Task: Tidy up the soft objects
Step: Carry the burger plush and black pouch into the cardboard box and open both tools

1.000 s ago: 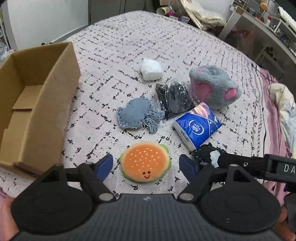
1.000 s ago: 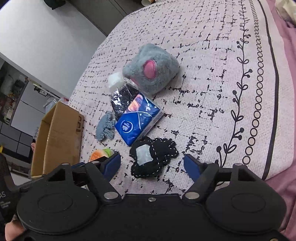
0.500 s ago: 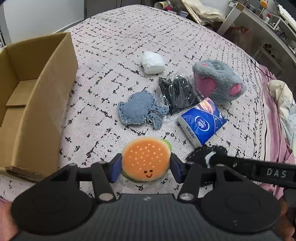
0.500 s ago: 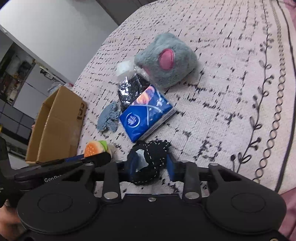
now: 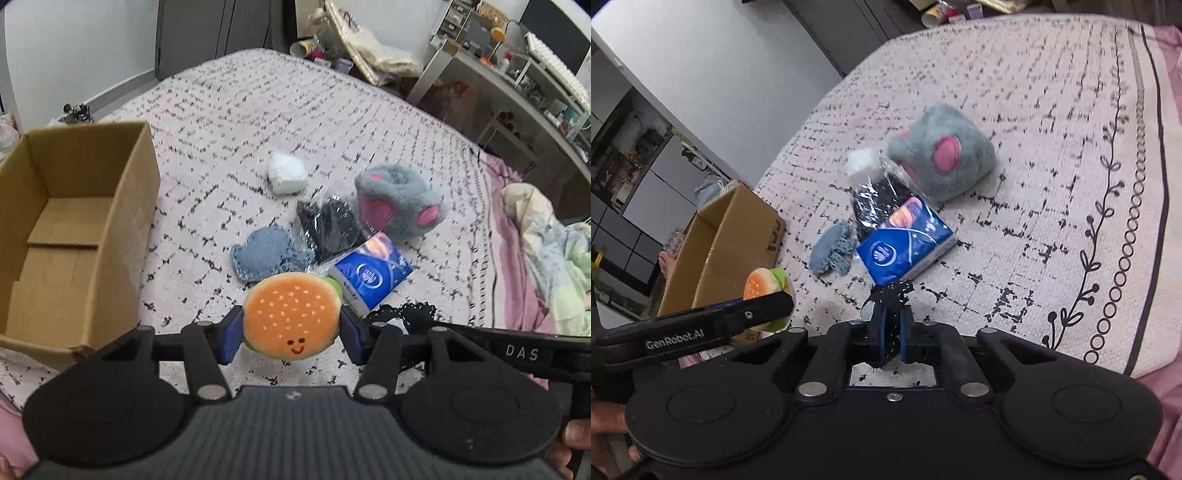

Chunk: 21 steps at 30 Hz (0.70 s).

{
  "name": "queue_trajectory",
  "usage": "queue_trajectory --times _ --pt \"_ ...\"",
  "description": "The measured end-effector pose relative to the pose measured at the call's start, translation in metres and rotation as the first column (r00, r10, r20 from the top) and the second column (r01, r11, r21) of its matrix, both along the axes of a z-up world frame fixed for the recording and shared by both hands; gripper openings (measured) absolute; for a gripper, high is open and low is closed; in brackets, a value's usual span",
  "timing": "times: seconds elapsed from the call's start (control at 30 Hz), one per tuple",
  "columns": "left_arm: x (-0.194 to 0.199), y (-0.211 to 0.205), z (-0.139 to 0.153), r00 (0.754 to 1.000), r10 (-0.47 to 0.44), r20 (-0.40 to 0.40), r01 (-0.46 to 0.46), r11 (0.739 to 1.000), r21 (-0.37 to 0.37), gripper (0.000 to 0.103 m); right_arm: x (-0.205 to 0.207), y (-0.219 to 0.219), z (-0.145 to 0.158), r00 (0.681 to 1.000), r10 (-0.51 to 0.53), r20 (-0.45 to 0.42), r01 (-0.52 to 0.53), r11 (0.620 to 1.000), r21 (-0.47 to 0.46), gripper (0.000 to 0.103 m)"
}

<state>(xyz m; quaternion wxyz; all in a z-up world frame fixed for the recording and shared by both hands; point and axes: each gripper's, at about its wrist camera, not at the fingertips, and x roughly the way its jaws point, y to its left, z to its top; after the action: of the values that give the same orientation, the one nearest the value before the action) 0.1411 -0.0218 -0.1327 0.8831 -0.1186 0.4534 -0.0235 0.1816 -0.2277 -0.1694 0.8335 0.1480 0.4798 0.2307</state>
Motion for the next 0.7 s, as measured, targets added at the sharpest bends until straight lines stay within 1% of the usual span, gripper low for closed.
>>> queue_trajectory --times 0.13,0.23,0.37,0.5,0.7 --pt "-0.008 0.006 0.014 0.999 -0.001 0.044 0.001 1.000 -0.007 0.054 -0.010 0.000 0.016 0.999 -0.023 0.039 0.023 1.000 -0.001 0.007" --pt "-0.014 0.014 0.023 0.997 0.011 0.072 -0.012 1.000 0.003 0.054 -0.015 0.002 0.032 0.997 -0.044 0.070 0.044 0.999 0.008 0.007" --pt "-0.022 0.026 0.033 0.995 0.027 0.093 -0.026 1.000 -0.016 0.054 -0.017 0.012 0.055 0.992 -0.053 0.113 0.051 0.999 0.014 0.007" --pt "-0.027 0.035 0.042 0.992 0.038 0.118 -0.036 0.999 -0.013 0.054 -0.019 0.027 0.074 0.987 -0.051 0.151 0.049 0.999 0.012 0.007" --pt "-0.035 0.054 0.052 0.986 0.057 0.156 -0.053 0.998 -0.026 0.054 -0.021 0.052 0.092 0.980 -0.049 0.191 0.047 0.999 0.016 0.007"
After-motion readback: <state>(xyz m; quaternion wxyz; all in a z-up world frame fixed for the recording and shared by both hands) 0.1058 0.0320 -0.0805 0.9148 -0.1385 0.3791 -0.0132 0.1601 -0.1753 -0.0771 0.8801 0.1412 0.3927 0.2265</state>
